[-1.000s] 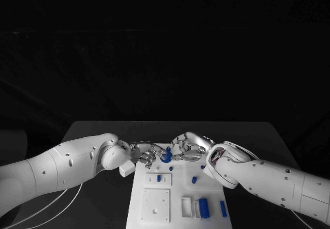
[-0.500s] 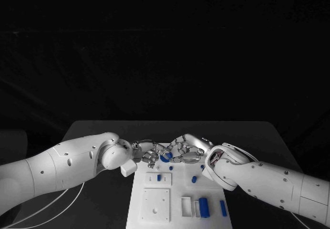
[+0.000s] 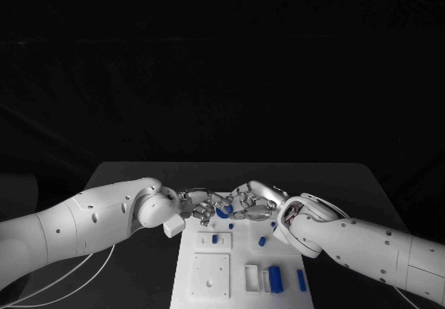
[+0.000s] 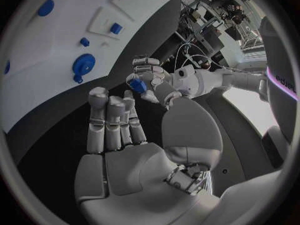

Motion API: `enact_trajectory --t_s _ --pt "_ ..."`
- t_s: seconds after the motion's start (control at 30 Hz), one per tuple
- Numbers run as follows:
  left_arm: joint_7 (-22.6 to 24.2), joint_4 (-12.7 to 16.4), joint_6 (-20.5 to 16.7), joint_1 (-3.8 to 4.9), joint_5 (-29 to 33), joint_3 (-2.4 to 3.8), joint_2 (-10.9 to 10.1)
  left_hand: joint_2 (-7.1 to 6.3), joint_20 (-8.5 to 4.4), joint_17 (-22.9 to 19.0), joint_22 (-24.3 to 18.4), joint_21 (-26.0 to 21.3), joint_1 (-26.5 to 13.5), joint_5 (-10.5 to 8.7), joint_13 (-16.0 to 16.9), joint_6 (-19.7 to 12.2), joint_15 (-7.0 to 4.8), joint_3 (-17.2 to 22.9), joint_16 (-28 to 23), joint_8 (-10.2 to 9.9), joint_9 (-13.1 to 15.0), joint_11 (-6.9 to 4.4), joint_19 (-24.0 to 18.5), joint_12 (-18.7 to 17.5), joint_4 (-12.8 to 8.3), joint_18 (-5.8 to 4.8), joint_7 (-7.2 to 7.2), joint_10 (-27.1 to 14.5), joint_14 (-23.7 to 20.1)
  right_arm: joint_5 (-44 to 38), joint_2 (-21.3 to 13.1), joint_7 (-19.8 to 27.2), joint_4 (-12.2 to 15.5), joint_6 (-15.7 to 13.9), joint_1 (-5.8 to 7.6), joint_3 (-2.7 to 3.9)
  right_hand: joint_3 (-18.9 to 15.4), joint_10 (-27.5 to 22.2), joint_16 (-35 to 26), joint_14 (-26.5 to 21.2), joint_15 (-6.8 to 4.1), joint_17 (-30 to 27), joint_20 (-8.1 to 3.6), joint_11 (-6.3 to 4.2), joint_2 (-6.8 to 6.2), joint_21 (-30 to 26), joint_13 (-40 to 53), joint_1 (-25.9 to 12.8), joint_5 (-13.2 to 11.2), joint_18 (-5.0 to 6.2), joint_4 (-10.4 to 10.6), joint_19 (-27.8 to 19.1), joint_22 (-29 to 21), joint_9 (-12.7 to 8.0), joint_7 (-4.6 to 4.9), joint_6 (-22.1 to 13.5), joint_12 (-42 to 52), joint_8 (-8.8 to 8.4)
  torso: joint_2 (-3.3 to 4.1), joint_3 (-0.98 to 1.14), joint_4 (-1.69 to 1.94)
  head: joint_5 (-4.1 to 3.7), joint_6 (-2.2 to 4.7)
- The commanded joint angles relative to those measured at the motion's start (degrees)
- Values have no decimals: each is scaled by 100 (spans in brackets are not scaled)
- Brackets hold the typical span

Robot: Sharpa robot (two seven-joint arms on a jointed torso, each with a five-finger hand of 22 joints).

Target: Assemble the parts on the task board

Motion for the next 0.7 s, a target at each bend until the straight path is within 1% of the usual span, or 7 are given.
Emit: enact_trajectory --t_s 0.03,0.07,0.1,0.13,0.17,0.53,0.7 --pt "93 32 147 7 -25 6 20 -15 -814 6 7 -23 -16 -29 6 -14 -42 -18 19 -18 -8 -1 -19 33 4 -2 44 -30 -9 57 8 115 13 121 -6 -2 18 15 24 13 -28 -5 -13 -26 54 -3 -8 7 -48 361 1 -16 107 7 91 15 40 24 1 -1 1 -5 -5" --pt "91 44 145 7 -25 6 20 -16 -814 6 7 -23 -18 -31 6 -14 -42 -19 19 -18 -8 -1 -19 33 5 -2 44 -31 -9 57 10 116 13 125 -6 -2 34 18 25 14 -34 -6 -14 -33 67 -2 -11 17 -81 361 1 -16 107 5 85 29 42 31 1 -1 2 -10 -8" --pt "92 53 150 7 -25 6 25 -17 -813 7 7 -23 -19 -32 6 -15 -42 -19 19 -19 -9 0 -19 34 5 -2 44 -32 -9 57 11 118 12 133 -6 -2 70 23 25 17 -44 -7 -16 -43 98 -1 -14 42 -161 361 4 -15 107 6 74 60 45 46 0 -1 1 -10 -4" --pt "95 57 163 7 -25 6 29 -21 -813 7 7 -23 -23 -34 7 -17 -42 -21 20 -19 -10 0 -19 35 6 -2 44 -33 -9 57 10 120 10 137 -6 -2 144 32 25 19 -61 -10 -18 -58 144 0 -20 87 -297 361 7 -14 106 6 56 110 48 68 1 -1 0 -10 -5" --pt "96 62 168 7 -25 7 32 -25 -813 7 7 -24 -27 -37 8 -18 -42 -23 20 -20 -12 0 -19 36 7 -2 45 -35 -10 57 10 121 9 138 -6 -2 191 35 24 20 -69 -12 -16 -67 153 1 -26 95 -347 361 9 -14 107 0 48 131 48 75 2 -2 -1 -11 -7" --pt "108 60 177 8 -25 9 57 -24 -812 8 7 -25 -36 -46 10 -20 -41 -24 21 -20 -16 0 -19 40 13 -1 45 -40 -12 57 13 139 10 194 -7 -2 336 45 29 27 -92 -16 -13 -92 189 14 -44 94 -455 361 11 -9 110 -22 21 206 54 99 0 -2 1 -7 -14" --pt "109 58 177 8 -25 9 61 -20 -812 8 7 -25 -36 -47 11 -21 -41 -22 22 -20 -18 0 -19 42 14 -1 45 -41 -13 57 2 164 8 184 -7 -2 441 50 32 27 -119 -18 -11 -122 215 24 -53 96 -532 361 13 -9 111 -22 -11 308 60 146 1 -3 1 -2 -24"
